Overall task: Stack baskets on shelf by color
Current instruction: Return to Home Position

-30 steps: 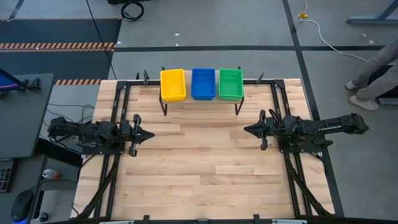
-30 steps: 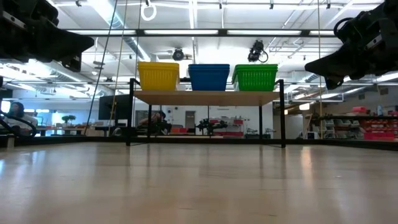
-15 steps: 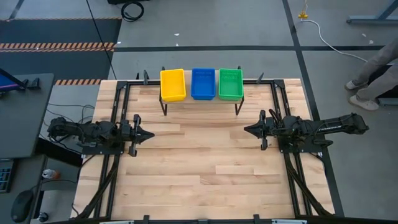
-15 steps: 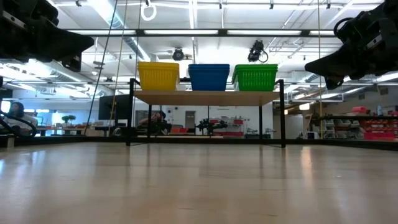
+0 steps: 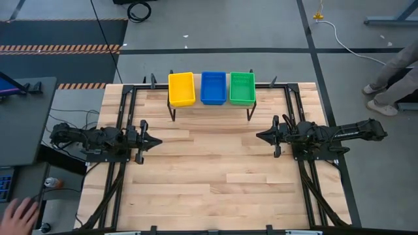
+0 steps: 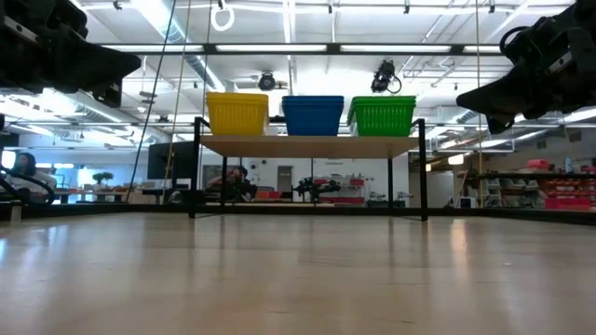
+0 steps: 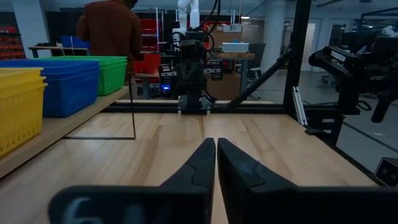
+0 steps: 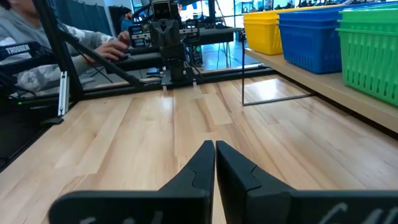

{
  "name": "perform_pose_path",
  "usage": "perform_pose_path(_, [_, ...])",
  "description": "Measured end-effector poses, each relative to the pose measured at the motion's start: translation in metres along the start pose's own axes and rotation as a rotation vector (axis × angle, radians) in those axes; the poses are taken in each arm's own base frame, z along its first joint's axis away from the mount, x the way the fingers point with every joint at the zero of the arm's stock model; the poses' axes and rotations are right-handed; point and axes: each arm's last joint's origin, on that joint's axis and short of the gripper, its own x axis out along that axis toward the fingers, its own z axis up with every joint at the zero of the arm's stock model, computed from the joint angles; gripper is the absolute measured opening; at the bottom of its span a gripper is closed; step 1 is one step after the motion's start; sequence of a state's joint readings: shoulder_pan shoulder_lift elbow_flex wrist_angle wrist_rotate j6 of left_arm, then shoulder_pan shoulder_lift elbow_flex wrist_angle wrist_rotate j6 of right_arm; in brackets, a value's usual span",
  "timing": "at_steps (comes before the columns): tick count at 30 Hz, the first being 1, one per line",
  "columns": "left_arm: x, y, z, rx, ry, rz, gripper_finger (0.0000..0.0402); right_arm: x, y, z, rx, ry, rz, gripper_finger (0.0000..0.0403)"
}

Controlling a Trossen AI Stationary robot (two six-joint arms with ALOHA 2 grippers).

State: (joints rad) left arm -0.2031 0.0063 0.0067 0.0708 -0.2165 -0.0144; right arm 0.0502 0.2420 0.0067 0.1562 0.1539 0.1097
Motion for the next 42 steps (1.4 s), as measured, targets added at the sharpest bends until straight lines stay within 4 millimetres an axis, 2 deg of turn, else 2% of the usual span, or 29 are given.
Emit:
perform_pose_path(15, [0.0,0.0,0.0,0.0,0.0,0.0,0.0029,0.0,0.0,0.0,0.0,0.0,0.0,0.0022])
perform_pose_path(24, [0.0,0.0,0.0,0.0,0.0,0.0,0.0019,0.0,0.0,0.0,0.0,0.0,0.0,0.0023])
perform_pose_path(34, [0.0,0.0,0.0001,-0.001,-0.001,0.0,0.0029,0.0,0.0,0.0,0.0,0.0,0.0,0.0023])
perform_pose_path(42, [0.0,0.0,0.0,-0.001,0.0,0.0,0.0019,0.0,0.0,0.0,0.0,0.0,0.0,0.0023])
